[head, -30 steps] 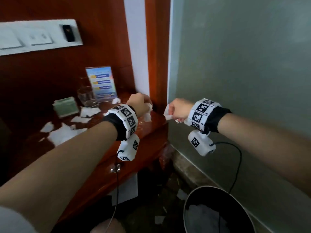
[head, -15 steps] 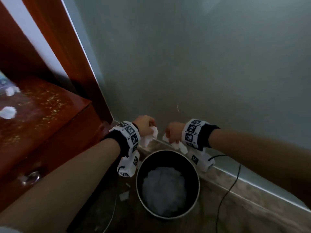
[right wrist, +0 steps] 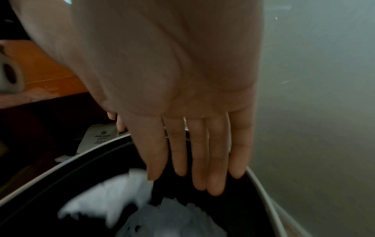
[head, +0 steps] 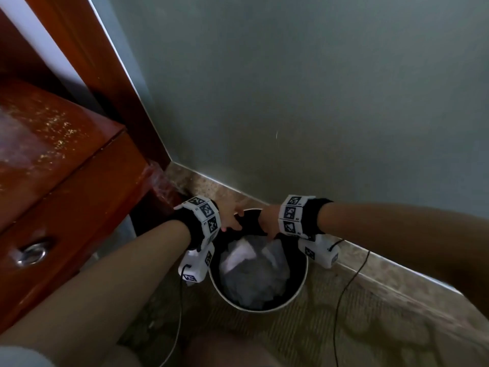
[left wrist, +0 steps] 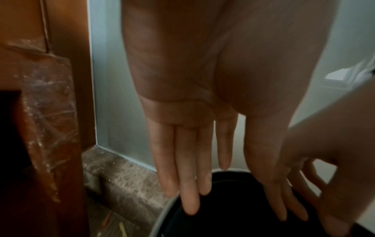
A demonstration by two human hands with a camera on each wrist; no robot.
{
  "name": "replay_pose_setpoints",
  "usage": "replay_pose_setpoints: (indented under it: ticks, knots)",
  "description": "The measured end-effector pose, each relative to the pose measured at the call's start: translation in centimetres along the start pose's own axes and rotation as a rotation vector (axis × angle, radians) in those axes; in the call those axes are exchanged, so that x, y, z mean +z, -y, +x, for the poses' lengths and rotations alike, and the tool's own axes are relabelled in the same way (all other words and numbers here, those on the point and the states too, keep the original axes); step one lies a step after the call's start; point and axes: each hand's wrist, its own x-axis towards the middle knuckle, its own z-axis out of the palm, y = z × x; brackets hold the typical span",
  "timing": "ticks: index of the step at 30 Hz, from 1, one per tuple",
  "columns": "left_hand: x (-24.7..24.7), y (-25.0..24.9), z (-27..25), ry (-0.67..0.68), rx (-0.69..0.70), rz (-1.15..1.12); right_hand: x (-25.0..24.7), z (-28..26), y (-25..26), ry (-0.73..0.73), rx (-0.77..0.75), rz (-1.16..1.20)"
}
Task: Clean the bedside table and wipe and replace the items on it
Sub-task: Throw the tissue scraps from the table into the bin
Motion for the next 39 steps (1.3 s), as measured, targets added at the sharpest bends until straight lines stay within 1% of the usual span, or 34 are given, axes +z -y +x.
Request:
replay_pose_setpoints:
  ticks: [1, 2, 4, 5, 7, 9, 11, 14, 16, 18, 19, 20, 21, 22, 23, 24, 25, 27, 29, 30, 32, 34, 37, 39]
  knots:
    - [-0.5, 0.3, -0.3, -0.026, -0.004, 0.003, -0.6, 0.1, -0.3, -0.055, -0.013, 0.008]
    - [-1.3, 0.6, -0.7, -0.056, -0.008, 0.018, -1.5, 0.0, -0.4, -0.063, -0.02, 0.002]
    - [-3.4, 1.4, -1.9, -0.127, -0.021, 0.046, -3.2, 0.4, -1.0, -0.14, -0.038, 0.053]
    - [-4.9, 1.9, -2.7, -0.16, -0.033, 0.052, -4.9, -0.4, -0.8, -0.188, -0.031, 0.043]
    - [-7.5, 2.8, -4.1, -0.241, -0.048, 0.068, -8.0, -1.5, -0.8, -0.281, -0.07, 0.087]
    - [-10.3, 3.8, -6.3, -0.349, -0.06, 0.054, -11.8, -3.0, -0.2, -0.323, -0.112, 0.117]
    - [-13.1, 5.2, -9.0, -0.471, -0.058, -0.005, -15.9, -4.4, 0.8, -0.359, -0.126, 0.128]
    - [-16.6, 8.0, -13.5, -0.583, -0.052, -0.191, -21.1, -6.3, 3.0, -0.454, -0.173, 0.133]
    - [-18.2, 11.0, -17.1, -0.653, -0.097, -0.225, -24.5, -6.9, 5.0, -0.525, -0.214, 0.162]
    - [-19.1, 14.6, -20.2, -0.695, -0.173, -0.209, -27.6, -7.2, 7.9, -0.579, -0.283, 0.201]
    - [-19.0, 17.0, -22.6, -0.707, -0.243, -0.222, -29.3, -7.1, 10.4, -0.585, -0.325, 0.219]
    - [-19.1, 18.3, -23.0, -0.719, -0.265, -0.24, -30.0, -6.9, 11.0, -0.595, -0.357, 0.252]
    - [-18.8, 20.2, -24.6, -0.727, -0.329, -0.234, -31.1, -6.9, 13.2, -0.599, -0.405, 0.27]
    - [-18.7, 21.1, -25.0, -0.733, -0.354, -0.227, -31.4, -6.7, 13.9, -0.608, -0.42, 0.281]
    - [-17.5, 23.7, -27.7, -0.747, -0.441, -0.234, -32.7, -6.2, 17.8, -0.598, -0.477, 0.266]
    - [-17.2, 24.5, -27.8, -0.739, -0.453, -0.22, -32.9, -5.8, 18.3, -0.611, -0.476, 0.278]
    - [-16.3, 26.1, -29.1, -0.741, -0.516, -0.211, -33.3, -5.3, 20.5, -0.604, -0.507, 0.283]
    - [-14.1, 28.5, -31.2, -0.703, -0.625, -0.202, -34.1, -4.1, 24.0, -0.641, -0.525, 0.258]
    - [-11.6, 30.7, -33.0, -0.633, -0.719, -0.247, -34.7, -2.7, 27.4, -0.673, -0.513, 0.167]
    - [-10.1, 31.8, -33.8, -0.616, -0.746, -0.285, -34.8, -2.2, 29.2, -0.659, -0.504, 0.136]
    - [-8.1, 33.2, -34.3, -0.612, -0.775, -0.346, -34.7, -1.7, 31.1, -0.642, -0.451, 0.026]
    - [-6.2, 34.7, -34.7, -0.61, -0.795, -0.395, -34.6, -0.9, 33.3, -0.682, -0.439, -0.093]
    - [-5.9, 34.7, -33.3, -0.603, -0.787, -0.397, -34.8, 0.4, 33.4, -0.75, -0.393, -0.179]
    - [-5.9, 34.8, -32.6, -0.603, -0.801, -0.408, -35.2, 0.7, 34.1, -0.733, -0.377, -0.2]
